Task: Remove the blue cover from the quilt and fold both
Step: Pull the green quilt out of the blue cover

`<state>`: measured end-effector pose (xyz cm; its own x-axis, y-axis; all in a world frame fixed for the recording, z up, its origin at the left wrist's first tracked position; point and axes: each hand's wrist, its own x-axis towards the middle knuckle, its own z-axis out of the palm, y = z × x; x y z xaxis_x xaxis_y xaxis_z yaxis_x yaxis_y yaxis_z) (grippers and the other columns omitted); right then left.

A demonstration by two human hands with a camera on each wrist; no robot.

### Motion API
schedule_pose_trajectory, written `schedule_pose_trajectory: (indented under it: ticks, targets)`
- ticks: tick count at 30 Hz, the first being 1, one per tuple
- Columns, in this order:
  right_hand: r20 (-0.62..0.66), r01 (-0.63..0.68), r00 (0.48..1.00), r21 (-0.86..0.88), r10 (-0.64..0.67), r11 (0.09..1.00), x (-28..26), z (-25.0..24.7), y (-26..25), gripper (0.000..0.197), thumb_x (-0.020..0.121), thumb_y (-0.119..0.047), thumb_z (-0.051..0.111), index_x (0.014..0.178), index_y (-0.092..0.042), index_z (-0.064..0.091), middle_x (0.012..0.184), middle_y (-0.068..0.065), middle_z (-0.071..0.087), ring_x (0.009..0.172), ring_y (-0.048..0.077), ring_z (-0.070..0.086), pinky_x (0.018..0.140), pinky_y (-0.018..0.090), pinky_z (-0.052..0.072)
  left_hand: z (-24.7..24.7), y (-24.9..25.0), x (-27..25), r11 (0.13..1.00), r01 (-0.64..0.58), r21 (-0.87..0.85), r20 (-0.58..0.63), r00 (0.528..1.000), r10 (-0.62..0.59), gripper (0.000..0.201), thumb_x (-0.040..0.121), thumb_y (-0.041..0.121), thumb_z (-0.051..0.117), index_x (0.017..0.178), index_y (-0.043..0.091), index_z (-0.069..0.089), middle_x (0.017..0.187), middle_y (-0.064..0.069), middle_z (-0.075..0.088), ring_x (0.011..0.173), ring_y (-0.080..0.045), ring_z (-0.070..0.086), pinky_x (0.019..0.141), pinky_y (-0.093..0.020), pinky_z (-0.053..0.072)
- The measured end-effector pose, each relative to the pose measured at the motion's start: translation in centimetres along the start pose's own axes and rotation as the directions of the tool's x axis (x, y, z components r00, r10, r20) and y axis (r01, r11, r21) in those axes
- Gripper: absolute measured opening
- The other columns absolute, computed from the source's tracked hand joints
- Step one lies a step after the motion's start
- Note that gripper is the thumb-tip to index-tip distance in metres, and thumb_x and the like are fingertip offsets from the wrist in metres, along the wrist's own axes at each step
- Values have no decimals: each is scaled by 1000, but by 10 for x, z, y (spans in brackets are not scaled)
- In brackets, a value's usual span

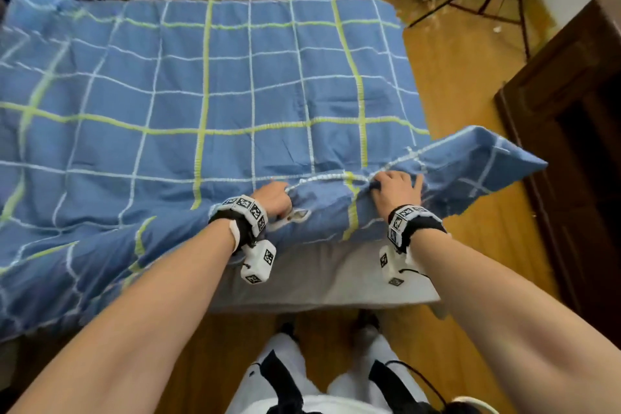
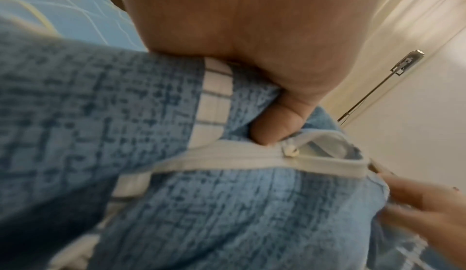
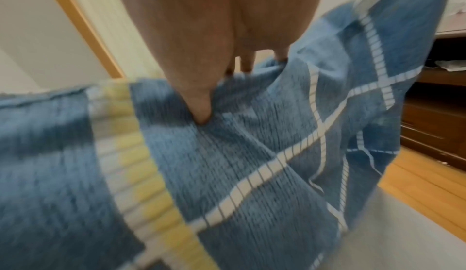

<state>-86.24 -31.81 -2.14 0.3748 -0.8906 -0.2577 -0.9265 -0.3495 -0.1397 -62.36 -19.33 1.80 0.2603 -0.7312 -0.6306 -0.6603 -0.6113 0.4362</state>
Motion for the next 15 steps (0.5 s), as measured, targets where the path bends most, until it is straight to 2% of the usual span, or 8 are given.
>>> schedule_pose_trajectory:
  ticks: [2,4,5,7,9,11,13,15]
  targets:
    - [-51,82,995,34,-80,996,10,-12,3,22,88,-31,53,107,-32,63,124,-3,59,127,26,42,116,56,14,7,5,-7,998,49,-43,-33,998,-50,22,67,-8,58,67,12,47,73,-10,54,75,-31,55,49,-29,29]
    - [-79,234,971,136,-225,963,13,-21,0,26,81,-36,59,105,-28,60,119,1,59,119,29,48,109,48,30,14,10,-17,991,105,-87,-99,989,-114,22,68,-3,57,67,15,46,70,-7,54,74,-29,53,50,-29,29]
    - [-68,342,940,174,-336,923,10,-24,-5,35,79,-43,63,110,-27,58,118,1,59,118,29,49,106,44,34,16,12,-22,987,129,-95,-136,981,-141,21,69,0,57,65,16,44,68,-4,53,75,-30,53,51,-30,28]
    - [-37,562,823,198,-567,803,0,-27,-21,58,74,-63,64,122,-32,53,123,-2,59,118,24,49,107,42,34,19,18,-32,982,130,-139,-203,967,-157,16,70,7,57,65,16,44,66,-2,51,78,-32,54,55,-34,30]
    - [-38,684,724,169,-688,710,-10,-31,-42,65,71,-72,62,123,-34,55,121,-5,60,115,21,50,107,38,32,14,26,-46,970,115,-212,-247,954,-167,7,68,18,54,75,15,54,74,-5,61,84,-33,61,64,-36,42]
    - [-64,764,644,121,-763,634,-15,-38,-62,55,74,-67,65,114,-28,61,111,-2,64,107,23,55,100,38,35,8,28,-62,971,139,-192,-282,940,-191,25,73,23,54,97,20,60,93,-9,67,93,-32,62,75,-36,47]
    - [-45,838,546,50,-837,544,-18,-48,-80,39,83,-57,64,99,-22,62,96,3,67,96,30,61,86,38,40,3,26,-78,968,200,-152,-311,920,-239,35,81,24,56,116,22,54,105,-10,67,100,-31,62,83,-37,48]
    - [-4,843,538,-6,-843,538,-21,-59,-97,32,90,-52,56,96,-21,58,91,4,69,88,32,65,70,36,43,-2,19,-92,964,206,-168,-427,866,-260,38,83,26,59,119,21,51,111,-9,64,106,-30,60,89,-37,46]
